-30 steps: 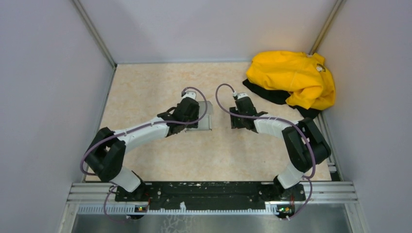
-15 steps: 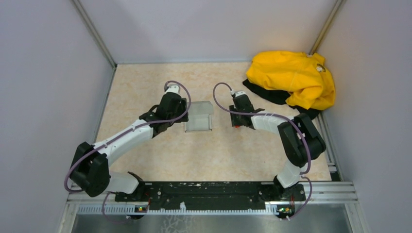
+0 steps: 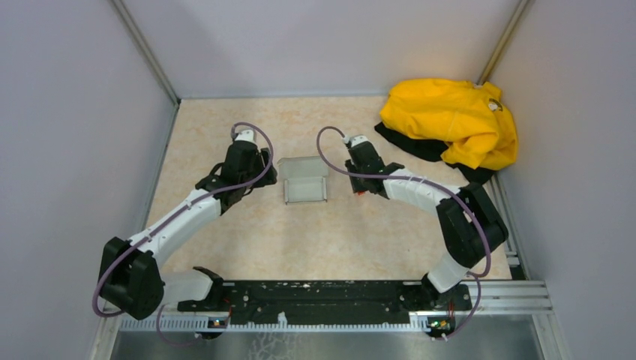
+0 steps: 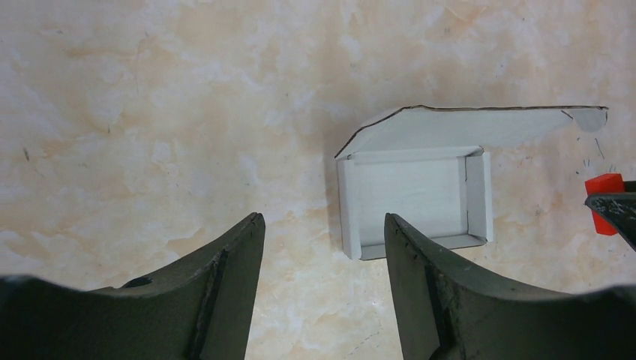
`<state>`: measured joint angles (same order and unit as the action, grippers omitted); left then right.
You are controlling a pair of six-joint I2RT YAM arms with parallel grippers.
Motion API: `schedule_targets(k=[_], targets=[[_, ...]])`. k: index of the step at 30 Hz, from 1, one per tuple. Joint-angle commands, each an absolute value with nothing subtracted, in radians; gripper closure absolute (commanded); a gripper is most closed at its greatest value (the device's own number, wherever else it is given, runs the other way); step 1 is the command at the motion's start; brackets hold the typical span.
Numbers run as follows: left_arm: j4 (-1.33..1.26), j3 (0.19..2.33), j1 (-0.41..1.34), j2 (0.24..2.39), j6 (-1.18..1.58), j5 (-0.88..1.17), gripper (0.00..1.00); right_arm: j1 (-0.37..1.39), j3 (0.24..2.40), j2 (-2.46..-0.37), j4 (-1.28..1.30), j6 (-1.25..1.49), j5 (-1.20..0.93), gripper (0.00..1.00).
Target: Fold the paper box
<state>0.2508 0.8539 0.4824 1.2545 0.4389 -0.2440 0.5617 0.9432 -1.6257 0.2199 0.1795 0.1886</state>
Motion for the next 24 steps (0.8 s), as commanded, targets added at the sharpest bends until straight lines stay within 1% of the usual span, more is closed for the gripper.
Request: schedule_targets(k=[1, 5, 9, 17, 24], targets=[[0.250, 0.839, 0.454, 1.237, 0.456, -0.224, 0.33, 0.660, 1.071, -1.527, 0.269, 0.152, 0.198, 0.78], [0.245, 0.834, 0.438, 1.242, 0.462, -0.214, 0.33, 0.734, 1.137, -1.534, 0.283, 0.181, 0.164, 0.78], [0.245, 0.833, 0.432, 1.241, 0.463, -0.211, 0.32, 0.776, 1.200, -1.597, 0.260, 0.204, 0.129, 0.78], [0.239, 0.816, 0.426, 1.239, 0.475, -0.210, 0.32, 0.815, 1.329, -1.749, 0.215, 0.212, 0.089, 0.78], [0.237, 0.803, 0.425, 1.240, 0.479, -0.215, 0.32, 0.842, 1.395, -1.841, 0.206, 0.207, 0.100, 0.78]])
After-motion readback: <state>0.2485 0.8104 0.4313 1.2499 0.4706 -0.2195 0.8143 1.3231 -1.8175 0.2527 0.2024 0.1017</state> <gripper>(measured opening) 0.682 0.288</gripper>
